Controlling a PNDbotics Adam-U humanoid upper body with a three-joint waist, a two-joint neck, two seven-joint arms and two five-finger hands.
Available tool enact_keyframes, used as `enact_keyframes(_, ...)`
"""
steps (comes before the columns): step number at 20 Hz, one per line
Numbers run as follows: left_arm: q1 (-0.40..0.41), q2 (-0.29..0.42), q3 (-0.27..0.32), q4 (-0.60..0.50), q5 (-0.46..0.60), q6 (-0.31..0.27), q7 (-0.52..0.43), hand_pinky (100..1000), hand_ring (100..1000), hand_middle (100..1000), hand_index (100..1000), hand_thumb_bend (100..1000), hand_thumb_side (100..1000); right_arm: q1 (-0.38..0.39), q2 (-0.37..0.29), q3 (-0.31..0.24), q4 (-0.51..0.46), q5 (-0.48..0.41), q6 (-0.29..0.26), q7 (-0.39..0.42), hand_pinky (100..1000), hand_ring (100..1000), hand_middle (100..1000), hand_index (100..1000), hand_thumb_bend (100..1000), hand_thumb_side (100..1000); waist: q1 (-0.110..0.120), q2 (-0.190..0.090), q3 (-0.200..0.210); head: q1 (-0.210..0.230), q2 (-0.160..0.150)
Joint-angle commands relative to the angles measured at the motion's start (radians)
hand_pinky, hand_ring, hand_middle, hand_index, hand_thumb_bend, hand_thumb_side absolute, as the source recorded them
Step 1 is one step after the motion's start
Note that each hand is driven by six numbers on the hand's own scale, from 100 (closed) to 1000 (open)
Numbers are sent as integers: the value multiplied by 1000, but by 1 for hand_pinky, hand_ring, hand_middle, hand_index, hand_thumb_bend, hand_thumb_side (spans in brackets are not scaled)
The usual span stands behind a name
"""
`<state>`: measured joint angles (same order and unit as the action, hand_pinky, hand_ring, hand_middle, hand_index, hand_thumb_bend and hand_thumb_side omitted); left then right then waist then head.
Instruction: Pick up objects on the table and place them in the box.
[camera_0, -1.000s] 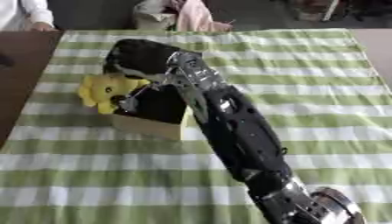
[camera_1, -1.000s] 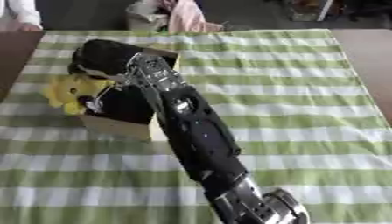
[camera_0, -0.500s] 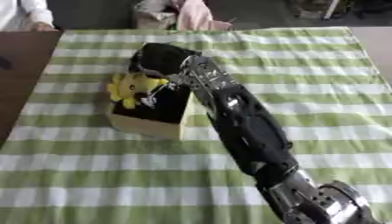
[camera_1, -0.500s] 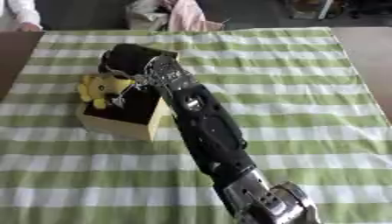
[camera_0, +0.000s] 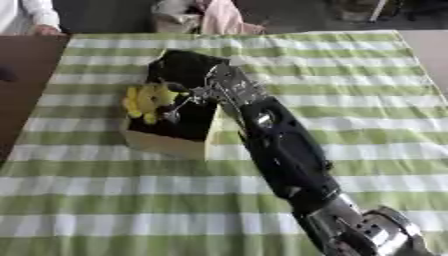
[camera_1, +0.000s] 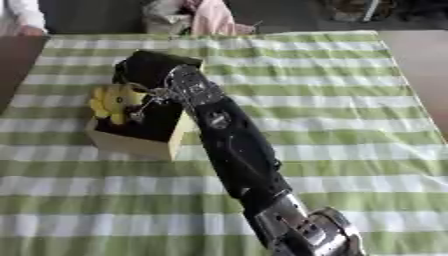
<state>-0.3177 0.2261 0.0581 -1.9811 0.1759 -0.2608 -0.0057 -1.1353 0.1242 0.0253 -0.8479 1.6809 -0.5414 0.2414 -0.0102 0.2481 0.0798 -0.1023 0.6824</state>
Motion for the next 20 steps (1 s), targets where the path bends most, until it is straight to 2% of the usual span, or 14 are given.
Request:
enact_keyframes(1,-9,6,7,-19,-2,1,-3,473,934,825,696,100,743,-25,-16,1,-34,49,7,9,1000,920,850,878,290,457,8,-15,-2,3,-1)
enact_keyframes(5,-8,6,8,-19,-1,1,-4,473,934,825,696,100,743,-23,-13,-5,-49,82,4,22,1000,920,853,884,286,463,8,-14,-3,5,2)
enact_keyframes(9,-8,5,8,-19,0,1,-4,474,933,825,696,100,743,-22,-12,-12,-66,70,2,22,998,907,837,880,224,479,8,-15,-2,7,3)
enact_keyframes(11,-8,4,8,-19,0,1,-4,474,933,825,696,100,743,-23,-12,-17,-86,50,8,15,994,904,834,878,206,480,8,-16,-2,8,3)
enact_keyframes(14,-8,4,8,-19,0,0,-3,474,932,824,695,100,742,-32,-17,-25,-137,13,26,-3,967,879,808,862,113,436,8,-18,-2,9,5)
enact_keyframes(20,-6,4,8,-19,-2,0,-3,475,932,824,695,100,741,-40,-39,-40,-275,-74,50,-45,929,850,777,838,100,373,8,-20,-7,17,4)
